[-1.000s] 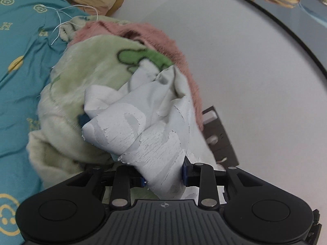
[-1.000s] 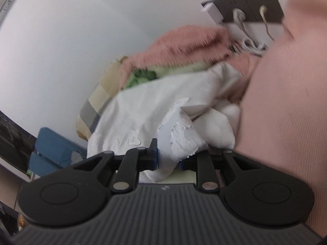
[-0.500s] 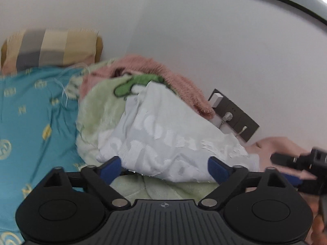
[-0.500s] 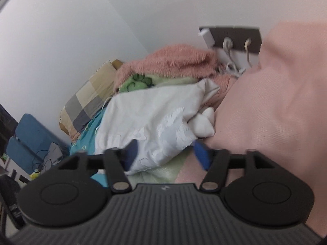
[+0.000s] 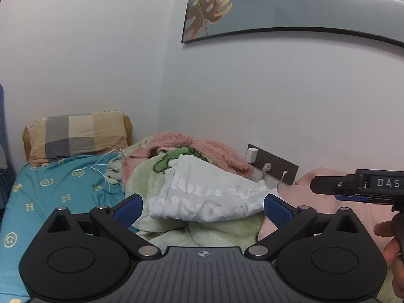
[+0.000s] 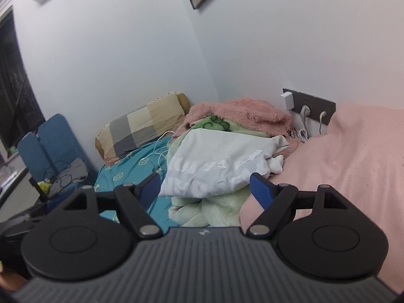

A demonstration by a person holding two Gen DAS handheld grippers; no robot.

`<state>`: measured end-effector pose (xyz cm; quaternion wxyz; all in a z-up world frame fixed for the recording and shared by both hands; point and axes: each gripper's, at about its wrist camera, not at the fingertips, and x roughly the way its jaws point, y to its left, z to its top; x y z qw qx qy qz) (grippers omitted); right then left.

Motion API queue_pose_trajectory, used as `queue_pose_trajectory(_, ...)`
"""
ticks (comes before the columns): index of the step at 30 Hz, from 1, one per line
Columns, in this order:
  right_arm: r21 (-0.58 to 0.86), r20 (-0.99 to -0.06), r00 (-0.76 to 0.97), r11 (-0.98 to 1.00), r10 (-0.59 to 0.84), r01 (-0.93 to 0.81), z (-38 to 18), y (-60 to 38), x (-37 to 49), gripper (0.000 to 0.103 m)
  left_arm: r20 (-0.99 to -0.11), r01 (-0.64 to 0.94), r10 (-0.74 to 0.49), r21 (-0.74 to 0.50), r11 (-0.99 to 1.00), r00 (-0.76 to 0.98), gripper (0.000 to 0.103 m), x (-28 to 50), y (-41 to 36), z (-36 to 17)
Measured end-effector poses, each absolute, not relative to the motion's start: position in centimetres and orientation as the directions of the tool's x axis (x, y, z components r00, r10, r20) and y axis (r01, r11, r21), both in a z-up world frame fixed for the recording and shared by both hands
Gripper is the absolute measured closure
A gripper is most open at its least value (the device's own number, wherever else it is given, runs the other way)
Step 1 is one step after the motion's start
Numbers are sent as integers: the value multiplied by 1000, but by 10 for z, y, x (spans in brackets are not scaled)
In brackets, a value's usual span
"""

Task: Fold clothes
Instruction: 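Release the T-shirt on the blanket pile with both grippers and withdraw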

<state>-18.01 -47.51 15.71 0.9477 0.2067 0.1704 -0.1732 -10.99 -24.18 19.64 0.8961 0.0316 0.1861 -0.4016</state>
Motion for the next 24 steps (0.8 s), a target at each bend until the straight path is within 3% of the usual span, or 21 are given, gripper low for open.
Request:
queue_pose_trajectory(13, 236, -324, 888, 881, -327, 411, 133, -429, -205, 23, -295, 701, -673, -15, 713, 678, 0, -163, -201, 189)
queue_pose_trajectory(24, 178, -304, 872, 876, -384, 448, 126, -429, -205, 23, -333, 690, -648, 11, 723, 685, 0, -152, -213, 170)
